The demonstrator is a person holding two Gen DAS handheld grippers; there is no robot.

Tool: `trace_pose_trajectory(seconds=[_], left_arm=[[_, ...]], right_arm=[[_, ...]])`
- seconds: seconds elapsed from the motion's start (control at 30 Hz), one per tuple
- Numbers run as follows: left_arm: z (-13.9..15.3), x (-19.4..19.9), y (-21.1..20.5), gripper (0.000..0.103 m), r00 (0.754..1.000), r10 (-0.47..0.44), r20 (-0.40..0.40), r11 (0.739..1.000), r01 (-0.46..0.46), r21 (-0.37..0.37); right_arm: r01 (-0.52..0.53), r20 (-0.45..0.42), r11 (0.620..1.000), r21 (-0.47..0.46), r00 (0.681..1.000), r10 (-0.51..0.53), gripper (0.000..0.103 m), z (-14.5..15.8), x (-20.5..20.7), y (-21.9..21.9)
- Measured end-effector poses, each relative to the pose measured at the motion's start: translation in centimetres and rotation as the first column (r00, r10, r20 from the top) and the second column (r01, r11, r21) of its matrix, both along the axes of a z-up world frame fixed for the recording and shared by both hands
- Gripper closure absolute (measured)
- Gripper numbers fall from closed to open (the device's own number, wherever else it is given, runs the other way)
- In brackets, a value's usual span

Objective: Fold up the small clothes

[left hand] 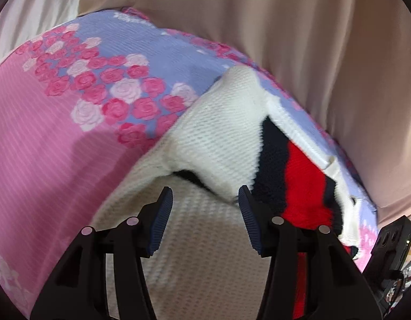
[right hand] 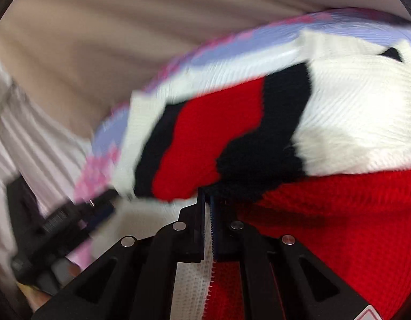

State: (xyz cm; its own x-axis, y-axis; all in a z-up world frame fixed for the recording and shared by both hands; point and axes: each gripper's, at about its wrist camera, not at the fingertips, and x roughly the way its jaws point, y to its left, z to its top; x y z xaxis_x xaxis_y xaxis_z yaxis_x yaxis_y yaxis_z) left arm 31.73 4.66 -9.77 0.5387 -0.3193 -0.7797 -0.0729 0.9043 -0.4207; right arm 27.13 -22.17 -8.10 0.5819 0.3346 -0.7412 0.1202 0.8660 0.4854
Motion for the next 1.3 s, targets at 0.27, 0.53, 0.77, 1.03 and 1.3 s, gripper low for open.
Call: trace_pose_trajectory(seconds=[0.27,0.53,0.77,1.03,1.3], left_arm=[[1.6,-5.9,4.8,0.053,1.0,-0.016,-0.011,0.998,0.017,0.057],[-0.6,-18.7,11.9,0.053,0.979,0.067,-0.194,0.996,-0.053,0.073],[-0.8,-23.1,10.3,0.037,0.973,0.055,-0.226,0.998,-0.053,0.017],[-0.9,-23.3,9.9,0.092,0.964,0.041,-0.262,0.994,-0.067,-0.089],[4.2,-28.7,7.4,0.093,0.974,-0.043,-0.224,0.995,0.021,-0.098]], right_arm=[[0.159,0.02,0.983,-0.094,0.987,-0.158,0.048,3.6,-16.2,-5.6],[0.195,-0.251,0.973,-0.123,0.943,-0.221,0.047,-0.2,-33.8,-7.0],[0.126,-0.189,0.991,-0.055,0.973,-0.134,0.046,-0.5,-32.8,-3.0],[0.107,-0.135,0.994,-0.033,0.985,-0.11,0.094,1.3,-32.3,-3.8],[0.068,-0.064,0.989,-0.132,0.995,-0.077,0.095,7.0,-36.6,-7.4]])
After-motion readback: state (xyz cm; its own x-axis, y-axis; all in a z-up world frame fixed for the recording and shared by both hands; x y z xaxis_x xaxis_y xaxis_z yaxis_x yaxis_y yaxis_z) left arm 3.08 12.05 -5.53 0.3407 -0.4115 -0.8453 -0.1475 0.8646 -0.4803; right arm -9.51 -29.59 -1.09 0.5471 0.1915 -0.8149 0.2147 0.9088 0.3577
